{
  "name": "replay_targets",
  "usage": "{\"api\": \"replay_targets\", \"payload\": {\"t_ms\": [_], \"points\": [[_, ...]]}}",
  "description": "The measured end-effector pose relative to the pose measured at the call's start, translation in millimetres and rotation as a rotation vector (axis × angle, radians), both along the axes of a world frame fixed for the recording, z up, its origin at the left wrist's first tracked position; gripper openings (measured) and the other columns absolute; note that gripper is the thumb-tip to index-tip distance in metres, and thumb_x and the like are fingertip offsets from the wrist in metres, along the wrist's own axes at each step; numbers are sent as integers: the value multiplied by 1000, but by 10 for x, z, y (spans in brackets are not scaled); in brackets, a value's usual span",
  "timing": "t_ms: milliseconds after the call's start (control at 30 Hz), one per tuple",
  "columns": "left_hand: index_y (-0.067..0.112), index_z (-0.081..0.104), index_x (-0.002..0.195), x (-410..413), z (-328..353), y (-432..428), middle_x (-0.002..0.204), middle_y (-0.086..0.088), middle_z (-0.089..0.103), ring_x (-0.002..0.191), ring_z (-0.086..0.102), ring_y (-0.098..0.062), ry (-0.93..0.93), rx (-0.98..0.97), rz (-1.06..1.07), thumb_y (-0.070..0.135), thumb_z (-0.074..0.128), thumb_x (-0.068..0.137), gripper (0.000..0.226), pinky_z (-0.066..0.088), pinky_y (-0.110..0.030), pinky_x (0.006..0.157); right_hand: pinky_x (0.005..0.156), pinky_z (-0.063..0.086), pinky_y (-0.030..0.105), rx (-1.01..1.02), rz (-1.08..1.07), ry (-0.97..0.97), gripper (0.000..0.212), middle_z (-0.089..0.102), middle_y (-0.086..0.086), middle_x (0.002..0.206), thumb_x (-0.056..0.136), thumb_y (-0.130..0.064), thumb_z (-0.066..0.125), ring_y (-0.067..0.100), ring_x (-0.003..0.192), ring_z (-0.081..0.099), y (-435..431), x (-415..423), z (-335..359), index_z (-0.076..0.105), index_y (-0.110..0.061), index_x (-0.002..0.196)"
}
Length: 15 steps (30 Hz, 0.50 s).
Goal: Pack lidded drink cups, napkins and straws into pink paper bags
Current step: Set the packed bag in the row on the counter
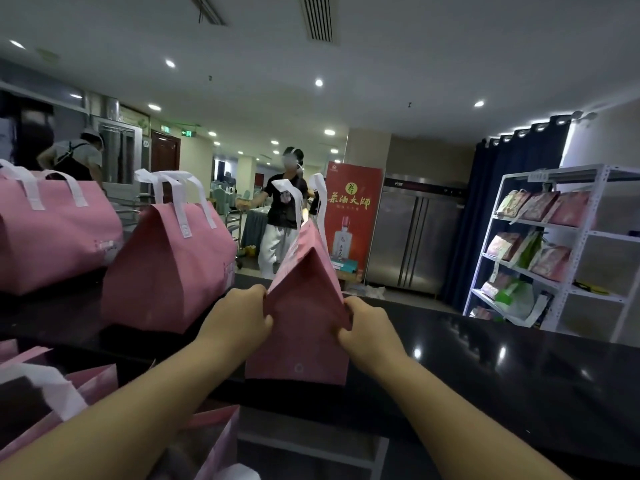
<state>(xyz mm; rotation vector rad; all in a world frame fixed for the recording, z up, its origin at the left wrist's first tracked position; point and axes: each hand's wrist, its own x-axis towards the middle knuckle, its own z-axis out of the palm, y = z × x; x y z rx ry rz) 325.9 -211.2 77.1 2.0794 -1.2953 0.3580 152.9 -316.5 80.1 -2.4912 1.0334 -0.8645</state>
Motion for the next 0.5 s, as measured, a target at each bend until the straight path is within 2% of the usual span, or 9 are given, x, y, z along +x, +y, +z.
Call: {"api": "replay_targets", "payload": {"t_ms": [267, 500], "points": [[12, 60, 95, 701, 65, -96, 96, -14, 63, 89, 59, -37, -33, 39, 114, 25, 59, 78, 22, 46, -38, 70, 78, 53, 45, 9, -43, 73, 20, 60, 12, 101, 83, -16, 58, 30, 90, 59, -43, 842, 65, 51, -10, 101], [6, 55, 91, 1049, 102, -131, 96, -20, 60, 90, 58, -42, 1, 37, 195, 22, 59, 77, 21, 45, -40, 72, 78, 51, 43, 33, -70, 188, 26, 58, 12, 107, 85, -18, 55, 32, 95, 58, -42, 1268, 134, 46, -12, 108]]}}
